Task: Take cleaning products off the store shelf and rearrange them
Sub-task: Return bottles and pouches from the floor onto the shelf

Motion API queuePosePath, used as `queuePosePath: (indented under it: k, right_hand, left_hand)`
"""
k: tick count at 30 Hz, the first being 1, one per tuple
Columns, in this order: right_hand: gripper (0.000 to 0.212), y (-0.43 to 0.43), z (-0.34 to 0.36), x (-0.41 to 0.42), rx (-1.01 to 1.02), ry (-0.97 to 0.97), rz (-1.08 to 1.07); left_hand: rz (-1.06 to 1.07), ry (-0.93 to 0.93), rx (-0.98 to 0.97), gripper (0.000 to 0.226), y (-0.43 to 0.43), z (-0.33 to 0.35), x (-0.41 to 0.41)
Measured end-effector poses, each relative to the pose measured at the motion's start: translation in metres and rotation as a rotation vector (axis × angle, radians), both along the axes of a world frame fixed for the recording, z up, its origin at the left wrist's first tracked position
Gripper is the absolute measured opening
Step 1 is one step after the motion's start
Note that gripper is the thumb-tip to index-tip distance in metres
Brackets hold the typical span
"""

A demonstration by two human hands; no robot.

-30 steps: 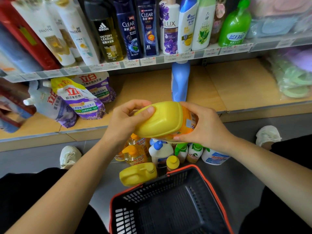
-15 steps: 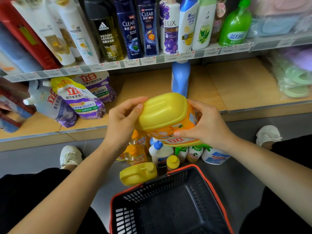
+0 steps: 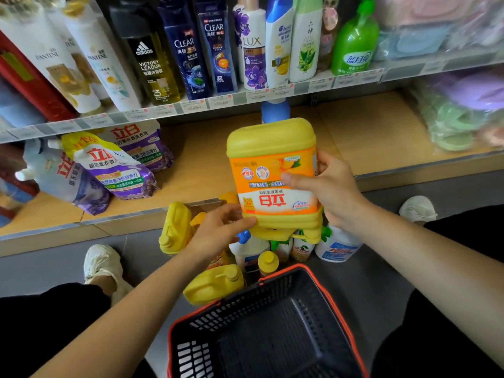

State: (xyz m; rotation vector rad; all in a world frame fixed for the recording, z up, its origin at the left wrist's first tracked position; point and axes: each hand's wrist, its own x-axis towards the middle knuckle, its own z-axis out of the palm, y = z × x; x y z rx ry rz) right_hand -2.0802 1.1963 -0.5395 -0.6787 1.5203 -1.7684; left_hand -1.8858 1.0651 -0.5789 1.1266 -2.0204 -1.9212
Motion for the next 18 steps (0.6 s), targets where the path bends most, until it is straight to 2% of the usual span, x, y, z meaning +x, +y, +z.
queuePosePath:
  k: [2, 6, 9, 12, 15, 18]
  right_hand:
    - [0.063, 0.002, 0.001, -0.003, -0.004, -0.035, -0.018]
    - [0.058, 0.010, 0.001, -0.011, -0.044, -0.114, -0.046]
    - [0.053, 0.019, -0.002, -0.016, -0.077, -0.149, -0.021]
    - [0.067, 0.033, -0.006, -0.026, -0.103, -0.144, -0.029]
    - [0.082, 0.060, -0.014, -0.049, -0.128, -0.175, -0.063]
    - [0.077, 0.090, -0.034, -0.061, -0.017, -0.231, -0.030]
  left_hand:
    - [-0.009, 0.005, 0.099, 0.035, 0.002, -0.010, -0.003]
    - [-0.069, 0.051, 0.305, 0.066, -0.003, -0.022, -0.011]
    - [-0.103, 0.090, 0.410, 0.066, 0.001, -0.030, -0.022]
    - [-0.097, 0.161, 0.351, 0.057, 0.005, -0.029, -0.032]
    - [-0.065, 0.257, 0.259, 0.063, 0.002, -0.020, -0.043]
    - [-0.083, 0.299, 0.161, 0.056, 0.003, -0.018, -0.051]
